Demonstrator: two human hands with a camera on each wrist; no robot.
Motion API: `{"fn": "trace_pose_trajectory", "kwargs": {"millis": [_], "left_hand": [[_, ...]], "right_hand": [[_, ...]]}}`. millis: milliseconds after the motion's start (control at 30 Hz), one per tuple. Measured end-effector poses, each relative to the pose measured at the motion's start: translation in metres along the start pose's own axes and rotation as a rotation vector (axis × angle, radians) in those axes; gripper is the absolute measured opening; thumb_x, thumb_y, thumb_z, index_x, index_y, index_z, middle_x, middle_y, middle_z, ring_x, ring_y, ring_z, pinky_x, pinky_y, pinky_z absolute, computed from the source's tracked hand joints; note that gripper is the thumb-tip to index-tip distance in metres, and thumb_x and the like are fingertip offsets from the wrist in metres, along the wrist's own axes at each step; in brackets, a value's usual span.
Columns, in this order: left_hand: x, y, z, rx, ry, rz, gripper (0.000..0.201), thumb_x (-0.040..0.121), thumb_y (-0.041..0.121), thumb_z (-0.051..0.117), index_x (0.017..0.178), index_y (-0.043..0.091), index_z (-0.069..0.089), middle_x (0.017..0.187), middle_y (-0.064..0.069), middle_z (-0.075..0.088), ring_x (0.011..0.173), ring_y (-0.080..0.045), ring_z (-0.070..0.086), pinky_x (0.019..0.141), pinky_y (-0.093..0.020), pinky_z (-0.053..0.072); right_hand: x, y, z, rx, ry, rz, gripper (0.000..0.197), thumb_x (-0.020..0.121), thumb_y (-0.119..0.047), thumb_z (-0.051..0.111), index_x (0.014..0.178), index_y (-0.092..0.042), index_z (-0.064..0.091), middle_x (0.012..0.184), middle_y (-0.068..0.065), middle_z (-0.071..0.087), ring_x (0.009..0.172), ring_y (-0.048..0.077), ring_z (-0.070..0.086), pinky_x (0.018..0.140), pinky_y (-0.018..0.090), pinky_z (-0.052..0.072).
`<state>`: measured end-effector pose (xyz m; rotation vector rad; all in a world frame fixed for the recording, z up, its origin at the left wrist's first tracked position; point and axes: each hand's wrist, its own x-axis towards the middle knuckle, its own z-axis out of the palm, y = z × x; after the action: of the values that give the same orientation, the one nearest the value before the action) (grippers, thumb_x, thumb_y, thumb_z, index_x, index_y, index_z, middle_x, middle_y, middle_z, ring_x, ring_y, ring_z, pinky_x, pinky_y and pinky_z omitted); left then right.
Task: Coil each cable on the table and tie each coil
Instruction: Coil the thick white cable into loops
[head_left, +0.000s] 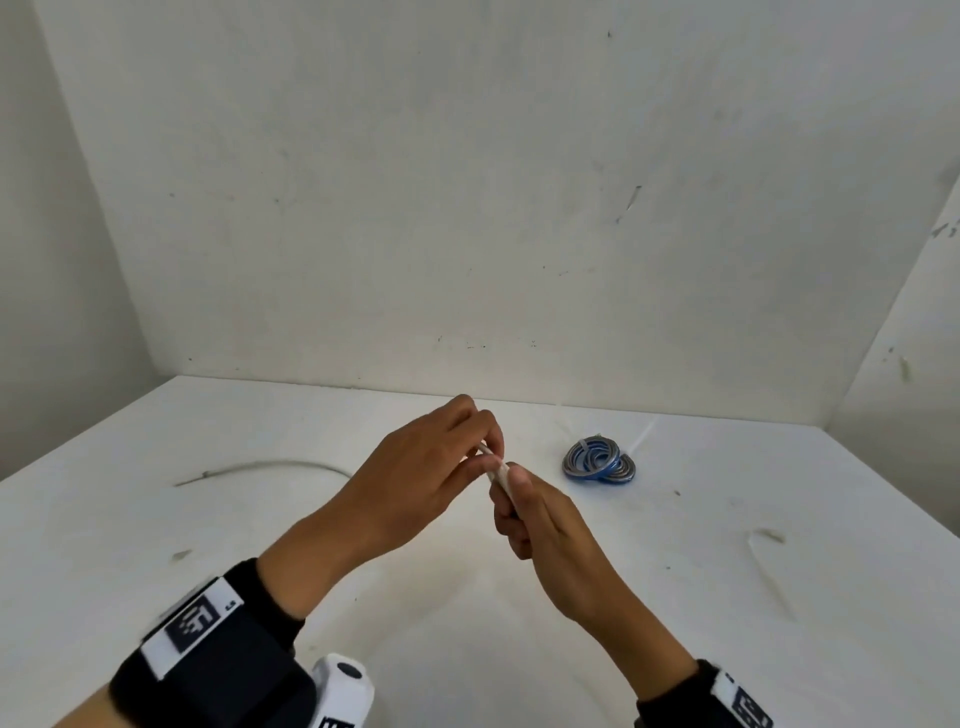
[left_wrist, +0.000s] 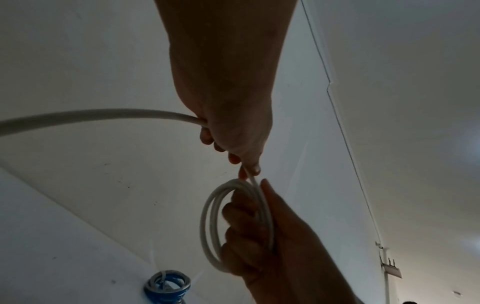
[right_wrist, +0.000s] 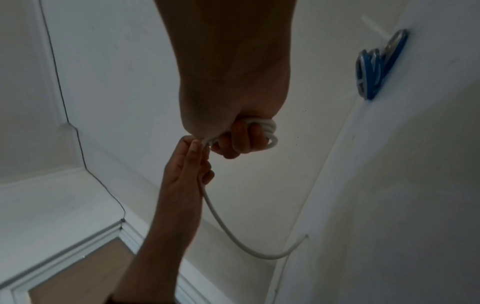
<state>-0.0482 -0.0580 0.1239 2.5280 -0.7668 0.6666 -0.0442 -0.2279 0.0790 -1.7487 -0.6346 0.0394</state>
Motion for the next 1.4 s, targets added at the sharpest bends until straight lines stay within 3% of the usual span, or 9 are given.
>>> {"fn": "trace_pose_trajectory", "kwargs": {"millis": [433, 567, 733, 867, 967, 1067, 1167, 1267, 1400], "left_hand": [[-0.010, -0.006, 0.042, -0.761, 0.104, -0.277, 0.041, 0.102, 0.031, 0.031, 0.079, 0.003, 0.051, 0.062, 0.001, 0.045, 0.058, -0.005, 0.040, 0.058, -0.011, 0.037], [-0.021, 0.000, 0.058, -0.607, 0.026, -0.332, 0.044, 0.100, 0.039, 0.030, 0.081, 0.005, 0.050, 0.057, 0.009, 0.040, 0.050, -0.004, 0.034, 0.053, -0.013, 0.030], [-0.027, 0.018, 0.058, -0.399, -0.190, -0.309, 0.023, 0.100, 0.043, 0.025, 0.097, 0.046, 0.048, 0.061, 0.007, 0.044, 0.054, -0.006, 0.041, 0.056, -0.021, 0.035], [-0.026, 0.031, 0.053, -0.054, -0.327, -0.240, 0.025, 0.102, 0.039, 0.026, 0.109, 0.025, 0.045, 0.064, 0.006, 0.043, 0.058, -0.016, 0.046, 0.055, -0.028, 0.034], [-0.023, 0.033, 0.044, 0.117, -0.350, -0.199, 0.027, 0.101, 0.041, 0.029, 0.099, 0.021, 0.046, 0.076, 0.003, 0.057, 0.071, -0.023, 0.058, 0.065, -0.034, 0.045], [-0.018, 0.030, 0.030, 0.153, -0.282, -0.132, 0.021, 0.099, 0.041, 0.036, 0.109, 0.029, 0.049, 0.093, 0.006, 0.068, 0.081, -0.015, 0.063, 0.071, -0.031, 0.049], [-0.011, 0.030, 0.014, 0.126, -0.164, -0.123, 0.013, 0.098, 0.041, 0.039, 0.090, 0.031, 0.037, 0.077, 0.012, 0.064, 0.069, -0.009, 0.058, 0.067, -0.026, 0.047], [-0.003, 0.026, 0.008, 0.120, -0.055, -0.106, 0.017, 0.098, 0.041, 0.038, 0.087, 0.030, 0.032, 0.059, 0.011, 0.048, 0.052, -0.009, 0.047, 0.058, -0.024, 0.044], [0.004, 0.015, 0.005, 0.098, 0.130, -0.098, 0.022, 0.096, 0.044, 0.039, 0.082, 0.028, 0.037, 0.050, 0.011, 0.040, 0.047, -0.010, 0.044, 0.049, -0.014, 0.032]], "right_hand": [[-0.001, -0.029, -0.001, 0.637, -0.034, 0.062, 0.046, 0.096, -0.053, 0.033, 0.069, -0.020, 0.051, 0.059, -0.005, 0.030, 0.050, 0.008, 0.024, 0.050, 0.018, 0.024], [0.007, -0.035, -0.006, 0.754, 0.041, -0.027, 0.033, 0.098, -0.035, 0.034, 0.078, -0.017, 0.053, 0.062, -0.003, 0.032, 0.051, 0.010, 0.027, 0.058, 0.022, 0.037], [0.021, -0.025, -0.006, 0.637, 0.225, -0.049, 0.025, 0.090, -0.043, 0.035, 0.078, -0.026, 0.048, 0.066, -0.009, 0.042, 0.058, 0.013, 0.034, 0.055, 0.027, 0.028], [0.024, -0.010, -0.003, 0.383, 0.347, -0.048, 0.030, 0.091, -0.044, 0.033, 0.073, -0.031, 0.052, 0.068, -0.004, 0.052, 0.071, 0.027, 0.039, 0.074, 0.033, 0.035], [0.021, 0.004, -0.003, 0.123, 0.353, -0.107, 0.040, 0.100, -0.036, 0.028, 0.088, -0.001, 0.044, 0.075, 0.014, 0.050, 0.068, 0.032, 0.037, 0.064, 0.017, 0.037], [0.016, 0.016, -0.003, 0.004, 0.258, -0.065, 0.039, 0.104, -0.031, 0.030, 0.094, 0.004, 0.043, 0.066, -0.002, 0.047, 0.060, 0.009, 0.040, 0.061, 0.020, 0.038], [0.008, 0.019, 0.000, -0.049, 0.073, 0.001, 0.055, 0.095, -0.056, 0.026, 0.092, -0.005, 0.046, 0.056, -0.011, 0.045, 0.056, 0.007, 0.039, 0.059, 0.024, 0.038], [-0.002, 0.012, 0.005, -0.019, 0.007, 0.023, 0.041, 0.103, -0.043, 0.024, 0.078, -0.022, 0.049, 0.053, -0.014, 0.043, 0.052, 0.003, 0.036, 0.055, 0.013, 0.034], [-0.010, 0.001, 0.010, 0.109, 0.015, 0.032, 0.051, 0.101, -0.042, 0.025, 0.071, -0.007, 0.045, 0.054, -0.009, 0.034, 0.051, 0.008, 0.028, 0.050, 0.018, 0.026]]}}
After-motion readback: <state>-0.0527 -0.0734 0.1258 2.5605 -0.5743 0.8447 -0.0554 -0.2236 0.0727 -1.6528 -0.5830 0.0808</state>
